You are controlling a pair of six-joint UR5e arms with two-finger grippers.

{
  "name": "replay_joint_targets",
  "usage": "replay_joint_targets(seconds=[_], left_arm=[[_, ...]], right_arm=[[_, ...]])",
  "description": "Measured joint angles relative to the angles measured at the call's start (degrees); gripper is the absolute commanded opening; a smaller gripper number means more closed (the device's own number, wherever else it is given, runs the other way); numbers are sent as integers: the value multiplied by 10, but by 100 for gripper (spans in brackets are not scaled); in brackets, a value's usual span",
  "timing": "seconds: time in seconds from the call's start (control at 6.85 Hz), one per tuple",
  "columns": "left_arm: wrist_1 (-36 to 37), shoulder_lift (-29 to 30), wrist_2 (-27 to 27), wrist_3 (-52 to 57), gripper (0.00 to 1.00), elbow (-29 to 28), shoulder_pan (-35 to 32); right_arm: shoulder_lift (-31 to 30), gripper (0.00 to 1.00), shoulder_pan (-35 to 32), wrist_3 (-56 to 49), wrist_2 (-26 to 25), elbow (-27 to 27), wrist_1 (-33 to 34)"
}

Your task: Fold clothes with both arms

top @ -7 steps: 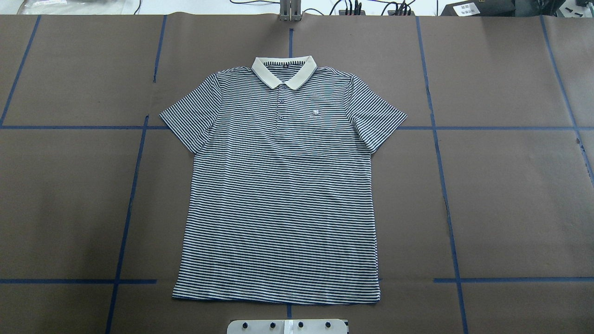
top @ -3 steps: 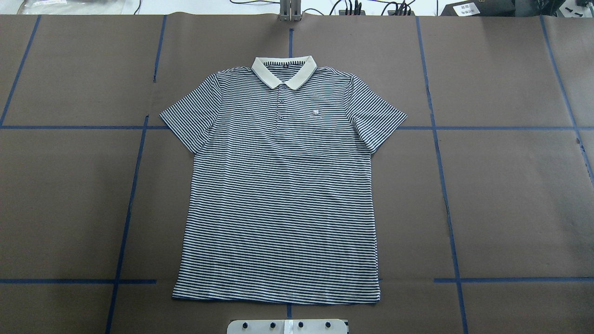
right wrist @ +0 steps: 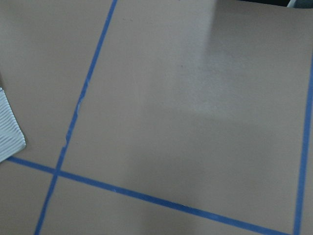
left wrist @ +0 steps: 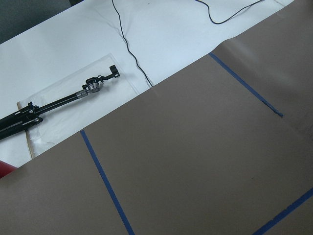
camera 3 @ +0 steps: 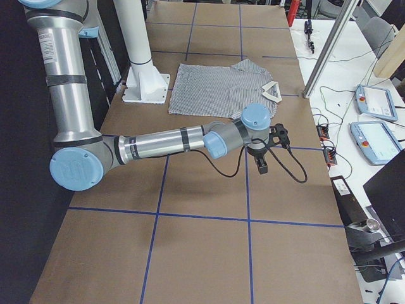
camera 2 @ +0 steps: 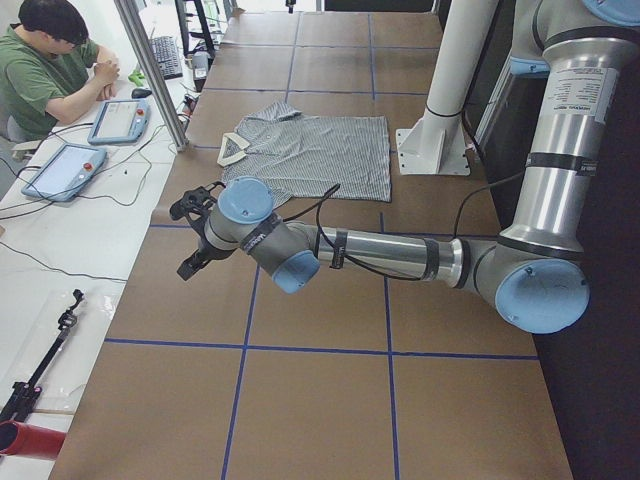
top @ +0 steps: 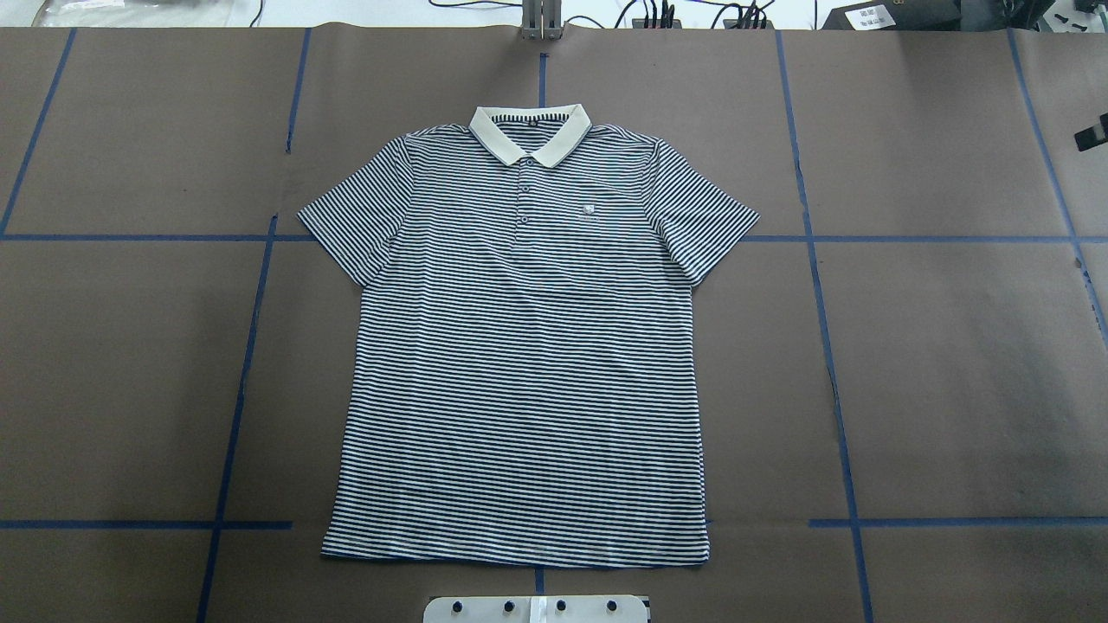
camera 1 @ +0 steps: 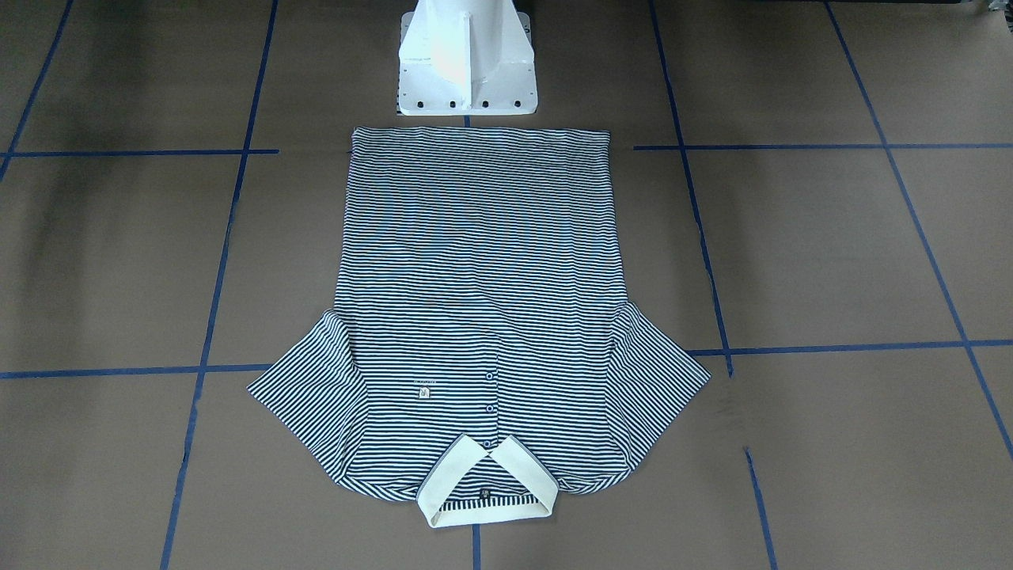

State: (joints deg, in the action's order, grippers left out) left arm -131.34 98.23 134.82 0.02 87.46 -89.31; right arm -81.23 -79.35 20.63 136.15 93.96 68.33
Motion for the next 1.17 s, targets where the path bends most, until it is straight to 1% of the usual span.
replay_joint_targets(seconds=[0.15,0.29,0.44,0.58,0.73,0.88,1.17], left_arm=[[-2,0,0,0,100,0,1],[-3,0,0,0,100,1,2],[-4,0,0,-1,100,1,2],[-6,0,0,-1,100,1,2],[-6,0,0,-1,100,1,2],[-7,0,-1,-1,100,0,2],[-7,0,-1,-1,100,0,2]], right_arm=[[19,93,53,115,-49,-3,-56],[48,85,116,228,-114,-11,-95],[83,77,175,320,-179,-24,-111],[117,73,227,389,-237,-41,-116],[139,71,267,434,-281,-55,-117],[148,70,292,451,-308,-67,-118],[156,68,320,459,-342,-94,-120]])
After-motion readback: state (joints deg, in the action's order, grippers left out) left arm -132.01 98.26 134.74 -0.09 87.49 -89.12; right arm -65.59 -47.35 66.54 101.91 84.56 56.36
